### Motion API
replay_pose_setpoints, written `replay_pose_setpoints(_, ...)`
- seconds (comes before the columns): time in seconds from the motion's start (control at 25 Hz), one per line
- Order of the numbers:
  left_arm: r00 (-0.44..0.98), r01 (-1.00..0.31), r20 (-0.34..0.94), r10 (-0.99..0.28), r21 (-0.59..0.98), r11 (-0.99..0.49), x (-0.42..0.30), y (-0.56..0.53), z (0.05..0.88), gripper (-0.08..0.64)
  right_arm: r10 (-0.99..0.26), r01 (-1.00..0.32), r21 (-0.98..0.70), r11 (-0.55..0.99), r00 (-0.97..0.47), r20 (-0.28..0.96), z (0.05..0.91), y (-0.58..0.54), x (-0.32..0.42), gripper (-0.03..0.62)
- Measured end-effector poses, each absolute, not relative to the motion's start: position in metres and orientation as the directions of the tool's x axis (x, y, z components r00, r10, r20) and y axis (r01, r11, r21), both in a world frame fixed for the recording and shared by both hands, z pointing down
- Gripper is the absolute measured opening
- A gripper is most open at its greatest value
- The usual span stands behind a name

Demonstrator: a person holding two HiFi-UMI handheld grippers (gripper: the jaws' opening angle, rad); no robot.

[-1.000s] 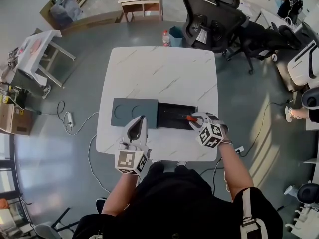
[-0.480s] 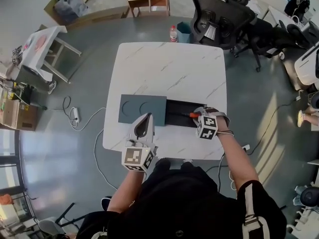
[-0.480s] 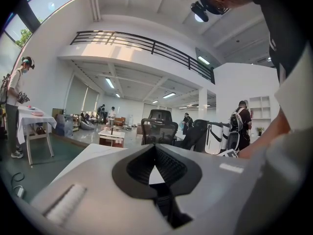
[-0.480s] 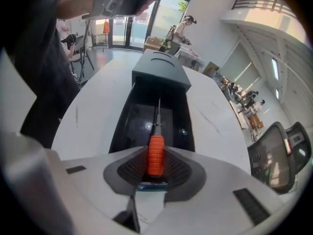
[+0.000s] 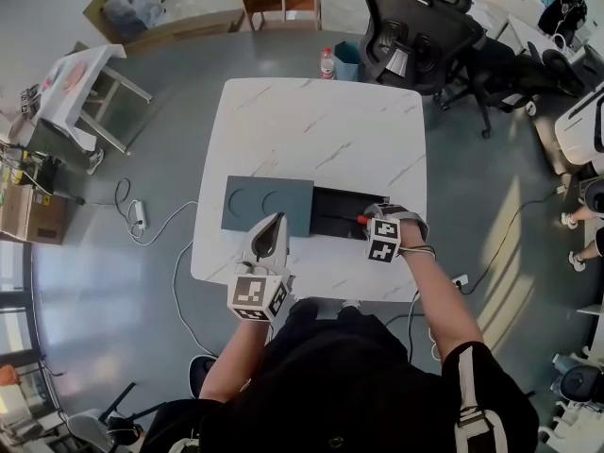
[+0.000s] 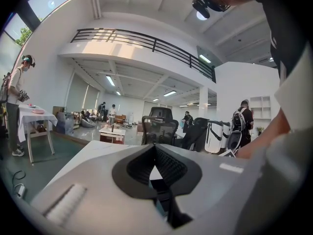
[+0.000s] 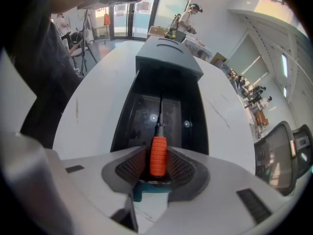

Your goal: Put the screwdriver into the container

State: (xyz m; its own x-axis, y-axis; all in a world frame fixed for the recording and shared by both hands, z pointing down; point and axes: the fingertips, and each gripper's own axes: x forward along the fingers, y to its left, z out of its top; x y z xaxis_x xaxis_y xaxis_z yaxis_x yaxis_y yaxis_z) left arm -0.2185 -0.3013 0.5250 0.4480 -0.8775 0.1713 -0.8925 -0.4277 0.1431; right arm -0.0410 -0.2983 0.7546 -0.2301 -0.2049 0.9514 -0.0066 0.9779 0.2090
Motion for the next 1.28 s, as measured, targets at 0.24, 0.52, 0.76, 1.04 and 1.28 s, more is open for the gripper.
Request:
replay_pose_setpoints(0.24, 0.450, -0.892, 0.192, -0.872, 0.145, -0.429, -0.220, -0.298, 0.531, 0.009, -0.277, -0.058, 0.272, 0.961, -0.269, 0.922, 0.725, -0.304, -0.040, 0.172)
replay_pose_setpoints(0.52, 0.461, -0.886, 0.186, -0.868, 0.145, -0.440, -0.217, -0.293, 0.525, 0.009, -0.520, -0.347, 0.396, 0.850, -0.439, 0.732, 0.626, -0.313, -0.043, 0.171)
replay_pose_setpoints(0.76, 0.496, -0.867, 0.130, -0.859, 0.134, -0.480, -0.199, -0.296, 0.497, 0.009, -0.736, -0.632, 0.383, 0.674, -0.528, 0.424, 0.521, -0.307, -0.042, 0.093)
replay_pose_setpoints(1.04, 0.538, -0.838, 0.040, -0.842, 0.133, -0.529, -0.170, -0.296, 0.458, 0.009, -0.848, -0.823, 0.210, 0.528, -0.526, 0.072, 0.425, -0.289, -0.022, 0.020)
replay_pose_setpoints(1.28, 0.592, -0.804, 0.011, -0.806, 0.080, -0.590, -0.147, -0.294, 0.437, 0.009, -0.882, -0.883, -0.014, 0.469, -0.467, -0.063, 0.391, -0.285, -0.002, 0.009)
